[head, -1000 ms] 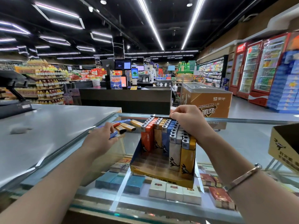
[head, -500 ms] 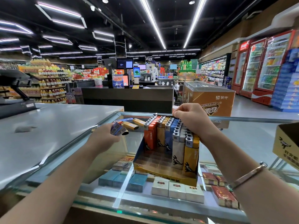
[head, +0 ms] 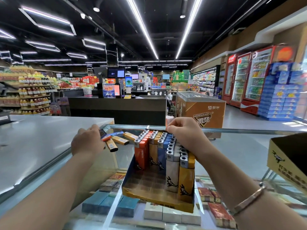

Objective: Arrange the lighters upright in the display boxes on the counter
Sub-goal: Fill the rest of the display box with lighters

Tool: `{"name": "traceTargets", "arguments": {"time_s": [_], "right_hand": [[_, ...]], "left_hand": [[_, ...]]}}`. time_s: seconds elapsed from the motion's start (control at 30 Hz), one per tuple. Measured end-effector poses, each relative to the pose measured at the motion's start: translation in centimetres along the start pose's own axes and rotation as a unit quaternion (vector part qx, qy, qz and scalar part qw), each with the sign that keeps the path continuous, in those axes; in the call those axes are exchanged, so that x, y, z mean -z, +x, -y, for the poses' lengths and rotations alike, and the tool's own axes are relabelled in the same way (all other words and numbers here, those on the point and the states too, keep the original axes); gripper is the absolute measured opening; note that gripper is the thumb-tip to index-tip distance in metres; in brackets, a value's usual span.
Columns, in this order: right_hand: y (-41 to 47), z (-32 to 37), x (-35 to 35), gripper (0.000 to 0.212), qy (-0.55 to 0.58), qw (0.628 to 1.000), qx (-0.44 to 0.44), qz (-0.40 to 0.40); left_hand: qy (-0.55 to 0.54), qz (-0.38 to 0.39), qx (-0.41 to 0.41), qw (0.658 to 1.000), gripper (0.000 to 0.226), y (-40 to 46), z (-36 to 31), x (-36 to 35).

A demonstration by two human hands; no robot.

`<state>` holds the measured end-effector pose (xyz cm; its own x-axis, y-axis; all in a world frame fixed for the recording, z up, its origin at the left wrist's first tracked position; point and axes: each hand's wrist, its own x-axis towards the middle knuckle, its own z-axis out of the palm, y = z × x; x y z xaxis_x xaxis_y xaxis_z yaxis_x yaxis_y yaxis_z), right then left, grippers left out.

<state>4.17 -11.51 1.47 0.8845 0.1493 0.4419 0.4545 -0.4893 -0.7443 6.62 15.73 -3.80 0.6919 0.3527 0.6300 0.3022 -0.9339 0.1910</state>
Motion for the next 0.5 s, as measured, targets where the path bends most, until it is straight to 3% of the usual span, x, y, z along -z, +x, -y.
{"name": "traceTargets", "arguments": {"time_s": [0.2,0.5], "right_hand": [[0.1,0.1,0.2,0.017,-0.011,1.000,0.004,-0.004],[-0.1,0.3,0.1,0.017,-0.006,1.000,0.007,-0.001]], "left_hand": [[0.019,0.099,-0.007,0.995,0.023,0.9,0.5,-0.7],[-0.116,-0.019,-0.096,0.988,0.024,0.0,-0.6,0.5]]}}
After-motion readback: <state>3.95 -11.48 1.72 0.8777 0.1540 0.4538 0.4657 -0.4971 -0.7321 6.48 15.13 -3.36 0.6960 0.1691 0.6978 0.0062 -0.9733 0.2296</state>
